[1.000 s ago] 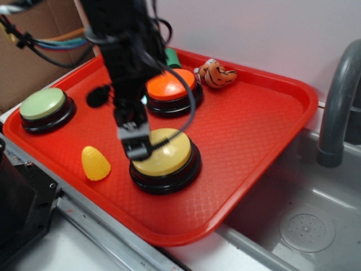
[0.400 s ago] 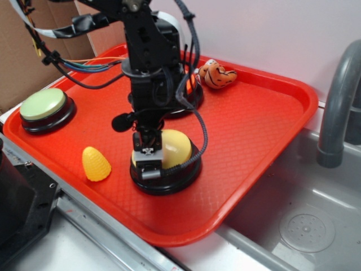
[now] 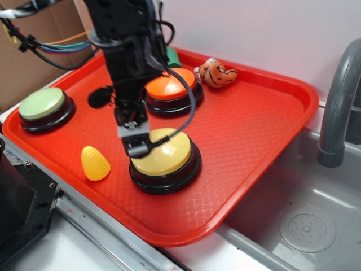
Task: Push the yellow button.
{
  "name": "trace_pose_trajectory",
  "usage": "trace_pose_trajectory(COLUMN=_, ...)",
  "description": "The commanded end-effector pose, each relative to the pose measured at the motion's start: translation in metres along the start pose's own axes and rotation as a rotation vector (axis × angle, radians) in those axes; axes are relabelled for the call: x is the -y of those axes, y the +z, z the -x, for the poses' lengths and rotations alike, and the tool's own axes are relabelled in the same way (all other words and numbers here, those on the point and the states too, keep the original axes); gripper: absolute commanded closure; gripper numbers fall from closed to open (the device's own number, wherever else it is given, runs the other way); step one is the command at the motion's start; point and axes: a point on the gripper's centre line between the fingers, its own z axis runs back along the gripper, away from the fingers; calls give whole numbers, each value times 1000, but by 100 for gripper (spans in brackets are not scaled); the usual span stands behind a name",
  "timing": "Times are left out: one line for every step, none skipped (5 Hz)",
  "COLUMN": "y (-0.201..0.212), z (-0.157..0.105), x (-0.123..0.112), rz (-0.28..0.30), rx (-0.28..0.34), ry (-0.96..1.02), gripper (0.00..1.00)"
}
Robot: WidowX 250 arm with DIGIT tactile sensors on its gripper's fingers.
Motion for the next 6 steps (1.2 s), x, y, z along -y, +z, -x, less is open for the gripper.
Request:
trace_pose_trajectory(y=20, z=6, x=-8, rz=90, rx=9, ry=45, gripper=0)
trace_pose_trajectory(y=27, z=8, x=-13, rz=98, rx=-14, ry=81, gripper=0)
trace_pose_trajectory(y=32, z=12, x=-19, rz=95, rx=-9, ry=129, gripper=0)
trace_pose_trajectory(y=38, z=14, x=-24, rz=96, rx=3, ry=153, gripper=0)
trace_pose_trajectory(y=48, z=14, x=-23, rz=70, rx=-28, ry=149, gripper=0)
trace_pose_trajectory(y=56, z=11, x=-21, rz=81, rx=-21, ry=141, gripper=0)
